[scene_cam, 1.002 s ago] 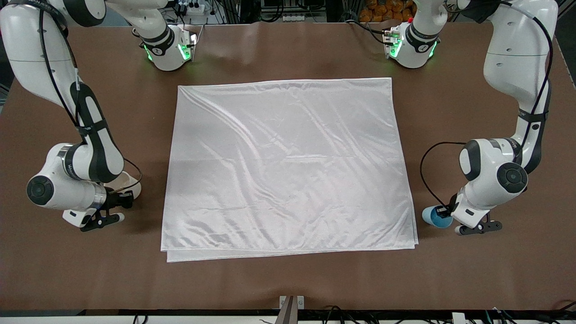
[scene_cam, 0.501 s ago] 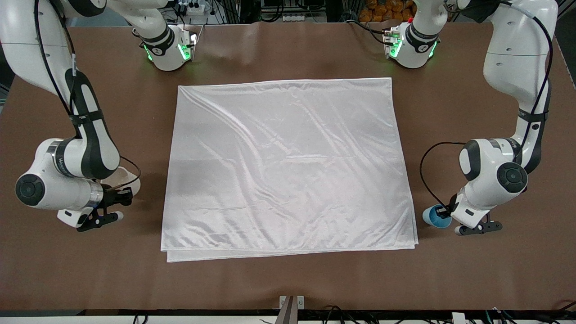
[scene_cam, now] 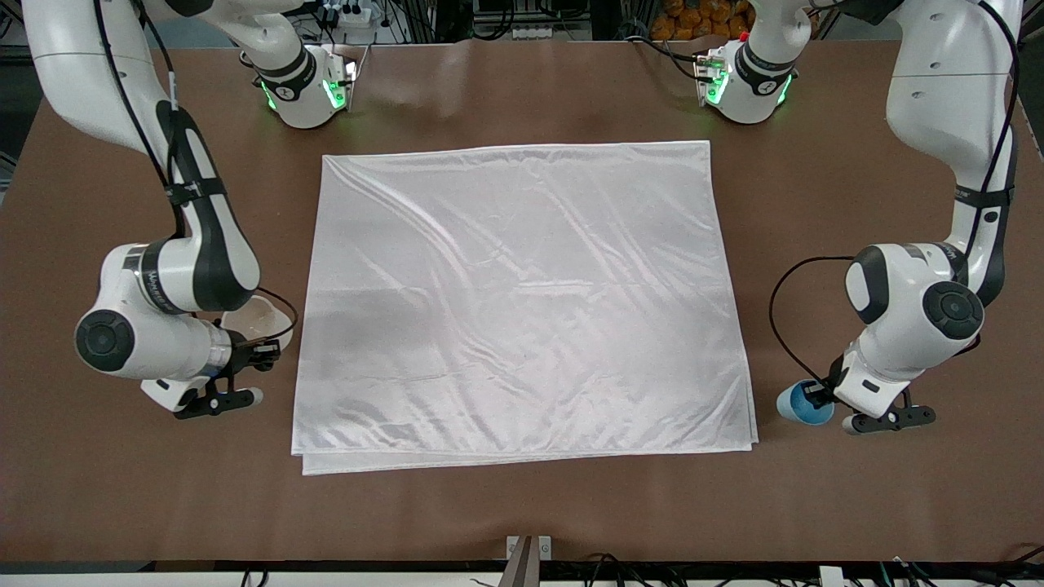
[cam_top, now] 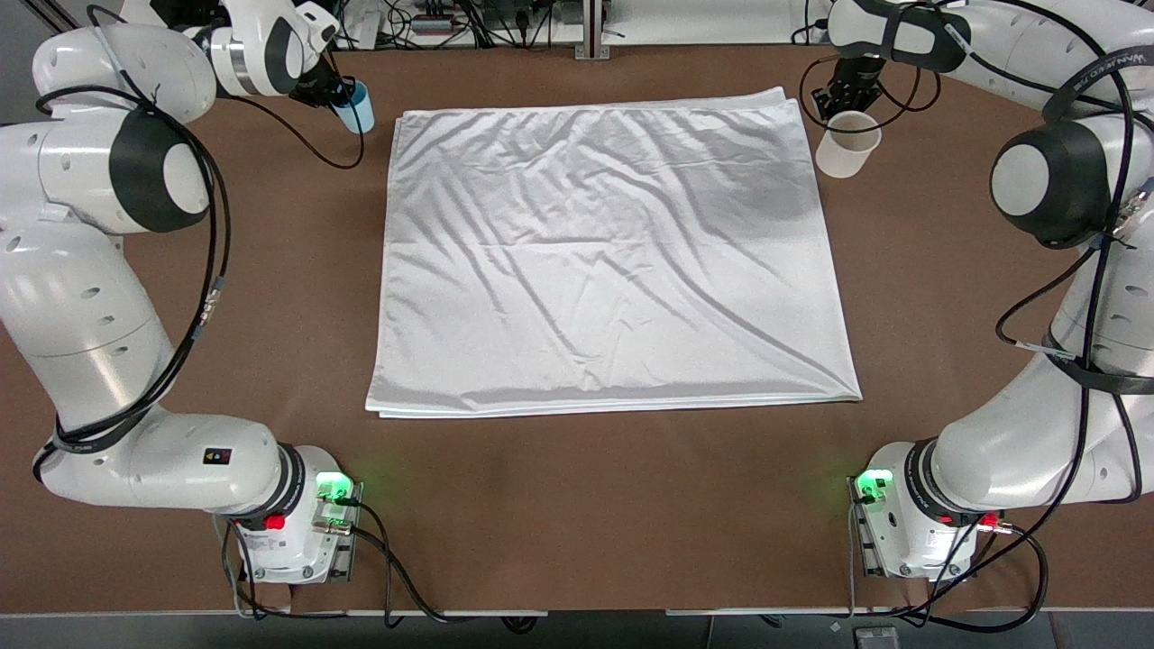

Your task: Place blue cup into white mug on cloth

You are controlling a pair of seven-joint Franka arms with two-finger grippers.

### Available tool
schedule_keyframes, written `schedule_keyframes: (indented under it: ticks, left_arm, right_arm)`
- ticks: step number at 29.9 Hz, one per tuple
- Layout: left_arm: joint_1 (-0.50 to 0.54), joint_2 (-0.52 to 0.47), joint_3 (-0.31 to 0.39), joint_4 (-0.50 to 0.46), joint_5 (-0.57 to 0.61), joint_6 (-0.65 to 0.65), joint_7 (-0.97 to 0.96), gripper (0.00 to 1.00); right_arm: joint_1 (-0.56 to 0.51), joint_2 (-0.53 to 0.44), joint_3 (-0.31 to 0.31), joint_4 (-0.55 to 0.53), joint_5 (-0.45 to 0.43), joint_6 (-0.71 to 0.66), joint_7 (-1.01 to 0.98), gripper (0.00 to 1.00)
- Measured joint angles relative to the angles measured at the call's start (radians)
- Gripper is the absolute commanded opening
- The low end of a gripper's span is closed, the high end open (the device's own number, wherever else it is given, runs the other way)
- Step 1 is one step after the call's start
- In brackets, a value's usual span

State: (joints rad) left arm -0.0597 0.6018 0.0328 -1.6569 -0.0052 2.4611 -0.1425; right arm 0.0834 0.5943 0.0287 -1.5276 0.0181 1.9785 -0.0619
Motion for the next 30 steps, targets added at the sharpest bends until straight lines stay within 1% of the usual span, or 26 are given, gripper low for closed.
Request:
schedule_keyframes:
  ticks: [7, 14, 18, 24, 30]
  left_arm:
    - [-0.009, -0.054, -0.004, 0.015, 0.0, -0.085, 0.0, 0.0]
    - [-0.023, -0.109, -0.01, 0.063, 0.0, -0.224, 0.0, 0.0]
    - [-0.024, -0.133, -0.021, 0.089, 0.0, -0.282, 0.0, 0.0]
    - [-0.026, -0.163, -0.038, 0.105, 0.0, -0.315, -0.004, 0.0]
    - [-0.029, -0.187, -0.064, 0.107, 0.0, -0.318, -0.007, 0.0]
  right_arm:
    - [0.078, 0.0, 0.003, 0.024, 0.0, 0.0, 0.176, 0.0]
    - [0.183, 0.0, 0.005, 0.058, 0.003, 0.001, 0.403, 0.0]
    - [0.233, 0.003, 0.005, 0.059, 0.02, 0.007, 0.492, 0.0]
    - [0.273, 0.016, 0.004, 0.066, 0.089, 0.037, 0.569, 0.0]
    - [0.305, 0.028, 0.004, 0.09, 0.11, 0.047, 0.673, 0.0]
